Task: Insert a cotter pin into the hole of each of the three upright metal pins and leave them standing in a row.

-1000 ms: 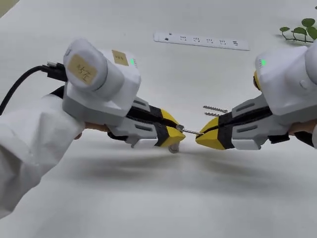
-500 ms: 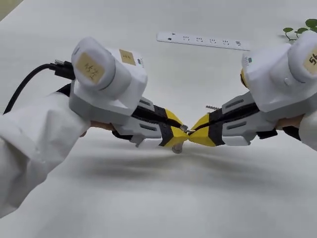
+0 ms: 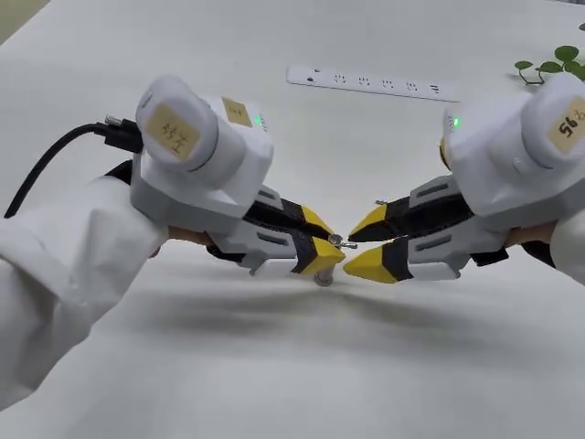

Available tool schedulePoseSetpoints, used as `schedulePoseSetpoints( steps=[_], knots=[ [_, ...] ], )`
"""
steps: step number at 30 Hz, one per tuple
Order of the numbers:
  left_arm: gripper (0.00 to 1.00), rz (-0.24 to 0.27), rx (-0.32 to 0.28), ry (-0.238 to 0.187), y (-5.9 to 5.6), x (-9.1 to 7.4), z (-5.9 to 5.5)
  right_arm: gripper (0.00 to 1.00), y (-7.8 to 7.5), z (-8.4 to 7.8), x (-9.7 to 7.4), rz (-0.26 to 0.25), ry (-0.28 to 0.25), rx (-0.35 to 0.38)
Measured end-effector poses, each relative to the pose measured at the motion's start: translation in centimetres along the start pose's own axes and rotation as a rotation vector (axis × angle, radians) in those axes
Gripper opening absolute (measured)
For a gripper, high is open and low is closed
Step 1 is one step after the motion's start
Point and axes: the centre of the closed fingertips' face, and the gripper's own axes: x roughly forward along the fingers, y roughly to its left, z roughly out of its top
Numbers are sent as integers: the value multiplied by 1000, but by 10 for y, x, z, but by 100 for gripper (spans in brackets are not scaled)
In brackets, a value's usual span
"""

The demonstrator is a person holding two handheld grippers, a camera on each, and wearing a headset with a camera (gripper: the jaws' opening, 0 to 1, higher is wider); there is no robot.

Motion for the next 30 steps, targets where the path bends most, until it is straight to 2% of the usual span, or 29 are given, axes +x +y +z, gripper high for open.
schedulePoseSetpoints(
  steps=[4,9,17,30],
  knots=[
    [6,2,5,3,0,0,0,12,1,1,-8,1,-17,22],
    [6,8,5,4,0,0,0,9,2,5,-14,-11,-24,8],
    [6,12,14,2,1,-2,0,0,3,9,-12,-5,-37,7],
    [6,10,16,3,1,-3,-1,0,5,14,-6,7,-24,-33]
  ],
)
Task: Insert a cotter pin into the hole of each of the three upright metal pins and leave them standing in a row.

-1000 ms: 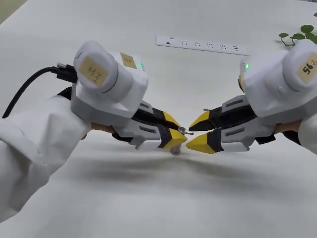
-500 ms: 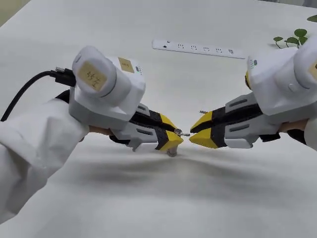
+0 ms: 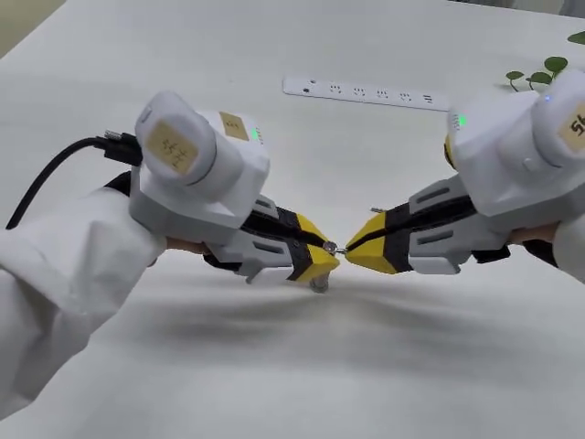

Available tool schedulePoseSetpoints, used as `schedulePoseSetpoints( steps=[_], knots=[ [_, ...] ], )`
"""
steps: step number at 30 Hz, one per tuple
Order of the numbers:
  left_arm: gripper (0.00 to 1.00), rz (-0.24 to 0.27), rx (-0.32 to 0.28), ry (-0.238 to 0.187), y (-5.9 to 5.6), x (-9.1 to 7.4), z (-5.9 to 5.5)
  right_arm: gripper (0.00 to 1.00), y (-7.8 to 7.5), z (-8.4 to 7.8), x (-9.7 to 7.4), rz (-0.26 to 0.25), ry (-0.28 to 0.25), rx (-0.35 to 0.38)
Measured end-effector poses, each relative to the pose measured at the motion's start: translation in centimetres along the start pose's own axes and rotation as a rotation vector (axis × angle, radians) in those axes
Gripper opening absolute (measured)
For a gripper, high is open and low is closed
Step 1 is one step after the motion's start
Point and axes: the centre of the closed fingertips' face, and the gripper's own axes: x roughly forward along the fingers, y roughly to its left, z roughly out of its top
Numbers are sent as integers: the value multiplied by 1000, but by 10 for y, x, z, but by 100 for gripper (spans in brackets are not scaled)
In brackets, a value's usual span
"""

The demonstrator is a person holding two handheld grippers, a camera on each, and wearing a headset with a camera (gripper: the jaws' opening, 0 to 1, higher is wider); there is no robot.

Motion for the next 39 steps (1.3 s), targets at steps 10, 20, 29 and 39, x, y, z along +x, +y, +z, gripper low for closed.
schedulePoseSetpoints(
  steps=[10,20,29,39],
  knots=[
    [6,-8,17,5,-1,0,0,0,2,3,3,10,8,-46],
    [6,3,24,26,-1,0,-3,8,-3,-3,4,-11,39,-60],
    [35,27,37,63,3,-10,-14,11,-4,0,-3,-19,6,-18],
    [84,79,-39,39,-7,-33,-22,12,-1,6,-1,-15,-34,14]
  ],
)
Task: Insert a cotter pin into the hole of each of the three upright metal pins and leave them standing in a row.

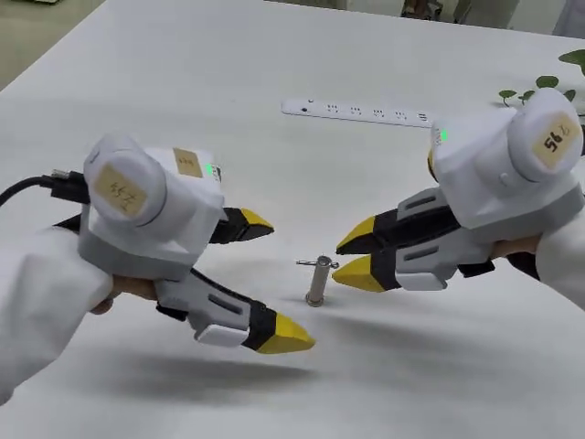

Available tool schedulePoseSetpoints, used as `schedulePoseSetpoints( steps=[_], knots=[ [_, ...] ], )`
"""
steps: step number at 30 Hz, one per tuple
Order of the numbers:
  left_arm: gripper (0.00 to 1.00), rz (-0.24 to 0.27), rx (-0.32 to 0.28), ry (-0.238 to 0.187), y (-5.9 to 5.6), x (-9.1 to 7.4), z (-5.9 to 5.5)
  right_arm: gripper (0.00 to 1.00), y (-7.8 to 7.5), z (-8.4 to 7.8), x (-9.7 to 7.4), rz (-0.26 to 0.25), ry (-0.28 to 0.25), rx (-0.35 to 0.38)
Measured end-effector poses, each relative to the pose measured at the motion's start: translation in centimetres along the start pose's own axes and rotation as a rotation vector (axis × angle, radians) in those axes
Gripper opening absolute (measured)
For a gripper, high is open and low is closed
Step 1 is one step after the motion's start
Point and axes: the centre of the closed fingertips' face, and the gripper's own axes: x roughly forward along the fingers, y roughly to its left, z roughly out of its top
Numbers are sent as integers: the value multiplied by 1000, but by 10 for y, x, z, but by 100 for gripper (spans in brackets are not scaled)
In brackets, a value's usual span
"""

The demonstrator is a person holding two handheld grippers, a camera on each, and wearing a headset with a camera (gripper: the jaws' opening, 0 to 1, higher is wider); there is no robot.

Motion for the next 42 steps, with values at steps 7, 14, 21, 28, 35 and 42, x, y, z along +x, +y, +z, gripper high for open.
schedulePoseSetpoints(
  steps=[7,14,21,28,35,42],
  knots=[
    [91,85,-72,-39,6,-11,-3,12,2,1,7,4,-6,8],
    [99,87,-163,-115,3,-22,3,11,2,-1,10,12,3,9],
    [99,108,-170,-108,4,-30,0,10,1,-1,16,15,11,9],
    [97,128,-188,-97,4,-34,-7,10,5,-5,22,26,25,13],
    [97,137,-194,-90,3,-39,-12,7,2,-7,27,21,38,19],
    [90,148,-194,-103,4,-44,-12,6,2,-8,30,28,41,24]
  ],
)
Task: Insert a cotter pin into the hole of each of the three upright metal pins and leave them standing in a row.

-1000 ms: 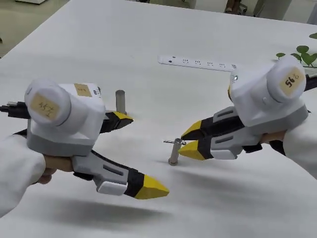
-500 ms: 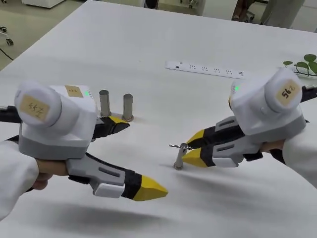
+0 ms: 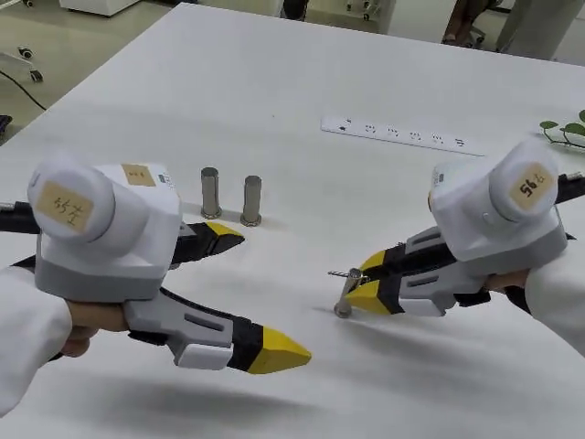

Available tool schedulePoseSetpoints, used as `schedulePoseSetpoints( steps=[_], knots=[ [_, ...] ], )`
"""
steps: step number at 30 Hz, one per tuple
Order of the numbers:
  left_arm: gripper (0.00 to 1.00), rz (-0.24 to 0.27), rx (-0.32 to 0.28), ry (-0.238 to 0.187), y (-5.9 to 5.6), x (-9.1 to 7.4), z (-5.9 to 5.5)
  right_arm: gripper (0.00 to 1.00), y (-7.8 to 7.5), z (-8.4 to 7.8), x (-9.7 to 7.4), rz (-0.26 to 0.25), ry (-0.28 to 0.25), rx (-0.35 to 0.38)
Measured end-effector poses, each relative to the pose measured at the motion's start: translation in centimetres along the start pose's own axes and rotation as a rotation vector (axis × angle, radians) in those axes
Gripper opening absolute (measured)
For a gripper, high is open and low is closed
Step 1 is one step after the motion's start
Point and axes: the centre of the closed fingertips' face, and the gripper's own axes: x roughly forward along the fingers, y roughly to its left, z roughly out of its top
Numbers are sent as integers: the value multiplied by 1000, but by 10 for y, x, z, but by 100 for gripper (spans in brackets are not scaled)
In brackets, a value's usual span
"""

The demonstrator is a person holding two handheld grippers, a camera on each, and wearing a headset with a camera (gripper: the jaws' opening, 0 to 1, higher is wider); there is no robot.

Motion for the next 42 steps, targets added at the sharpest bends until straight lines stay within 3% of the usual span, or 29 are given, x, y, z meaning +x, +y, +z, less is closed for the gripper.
schedulePoseSetpoints(
  steps=[16,29,42],
  knots=[
    [88,22,-12,0,8,-8,-4,4,0,3,3,2,17,4],
    [88,42,-24,-10,12,-16,-3,4,-8,32,23,14,9,-32],
    [87,40,-42,-17,11,-11,-2,4,-10,44,28,34,-13,-38]
  ],
)
